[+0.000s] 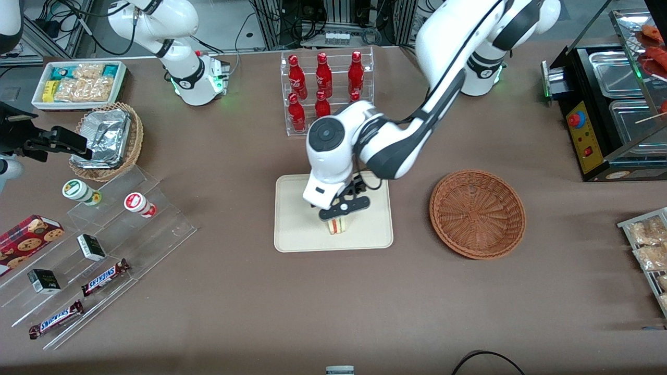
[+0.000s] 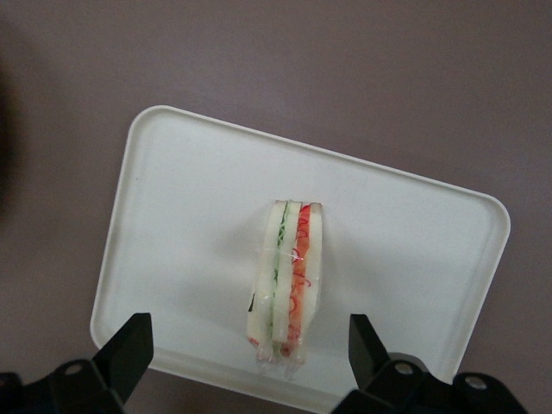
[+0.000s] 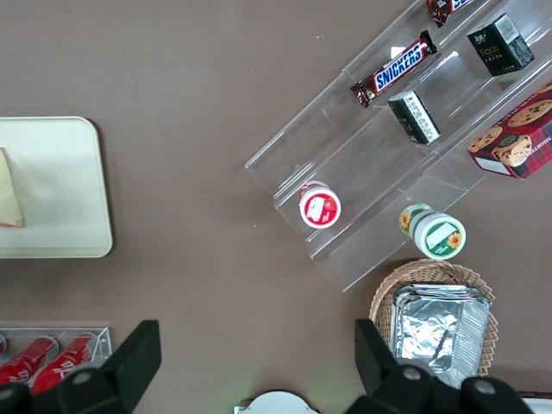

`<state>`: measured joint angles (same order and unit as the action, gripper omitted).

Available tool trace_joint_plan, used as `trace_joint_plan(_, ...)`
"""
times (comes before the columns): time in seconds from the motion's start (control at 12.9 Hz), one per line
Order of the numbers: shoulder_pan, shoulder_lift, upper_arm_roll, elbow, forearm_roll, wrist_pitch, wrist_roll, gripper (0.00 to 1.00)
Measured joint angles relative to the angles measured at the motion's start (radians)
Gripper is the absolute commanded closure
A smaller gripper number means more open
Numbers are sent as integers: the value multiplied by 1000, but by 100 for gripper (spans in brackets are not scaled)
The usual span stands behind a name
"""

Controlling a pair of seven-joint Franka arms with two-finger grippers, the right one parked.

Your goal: Place sandwich from basket to tray

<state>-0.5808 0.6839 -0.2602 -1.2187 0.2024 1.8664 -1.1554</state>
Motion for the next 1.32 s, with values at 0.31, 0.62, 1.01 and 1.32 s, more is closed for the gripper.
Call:
trace_joint_plan(0.31, 85, -85, 4, -17, -4, -109, 88, 0)
trace_joint_plan(0.62, 220, -149, 5, -144, -12, -110, 294, 0)
trace_joint_plan(1.01, 366, -298, 4, -317, -51, -108, 556, 0)
trace_joint_plan(1.32, 496, -445, 8, -423, -124, -132, 851, 0)
